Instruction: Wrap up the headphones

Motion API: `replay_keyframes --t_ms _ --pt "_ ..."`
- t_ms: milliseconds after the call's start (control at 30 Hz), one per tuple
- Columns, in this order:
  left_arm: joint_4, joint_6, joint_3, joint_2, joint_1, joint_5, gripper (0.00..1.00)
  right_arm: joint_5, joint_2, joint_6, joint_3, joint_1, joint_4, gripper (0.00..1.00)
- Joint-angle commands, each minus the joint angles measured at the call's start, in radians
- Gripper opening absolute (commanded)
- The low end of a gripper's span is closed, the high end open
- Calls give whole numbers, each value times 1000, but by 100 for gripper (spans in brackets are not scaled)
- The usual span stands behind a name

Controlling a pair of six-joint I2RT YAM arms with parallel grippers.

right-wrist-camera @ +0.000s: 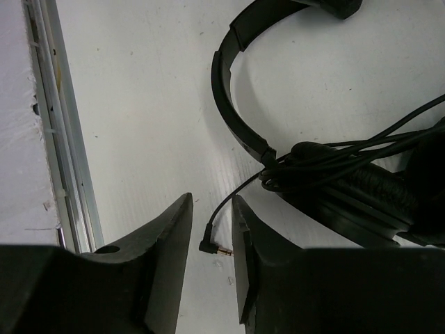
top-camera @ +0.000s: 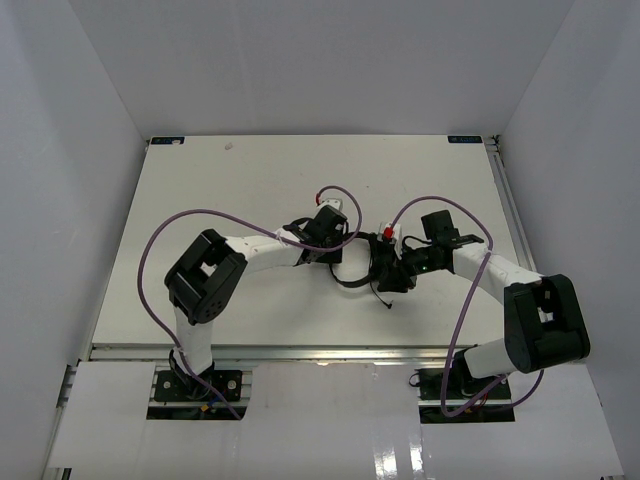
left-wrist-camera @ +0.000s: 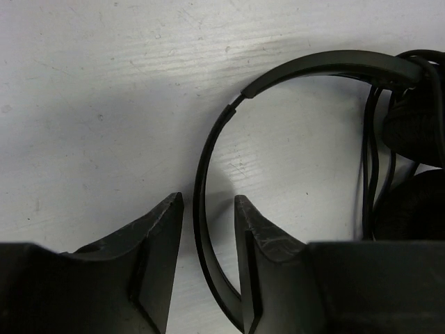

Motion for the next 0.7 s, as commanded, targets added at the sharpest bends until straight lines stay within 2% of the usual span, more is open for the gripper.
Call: replay_keyframes --t_ms 0,133,267,400,467,533,567,667 --pt "-19 6 24 -71 2 14 61 3 -29 -29 12 4 -36 41" --pt "-35 20 21 -130 2 -3 78 37 -96 -62 39 3 -111 50" --pt "-41 66 13 -226 2 35 87 82 -187 -93 90 -15 -212 60" --pt "-24 125 -25 -357 2 145 94 149 -284 -42 109 -42 -244 71" --pt "1 159 -74 -438 2 225 96 191 -335 -8 109 -62 -236 79" --pt "12 186 -121 -540 2 314 97 243 -402 53 101 -88 -204 94" --pt "18 190 -161 -599 2 351 98 272 -444 89 95 -94 -176 90" --pt "54 199 -264 -751 4 411 98 396 -535 207 72 -105 -62 90"
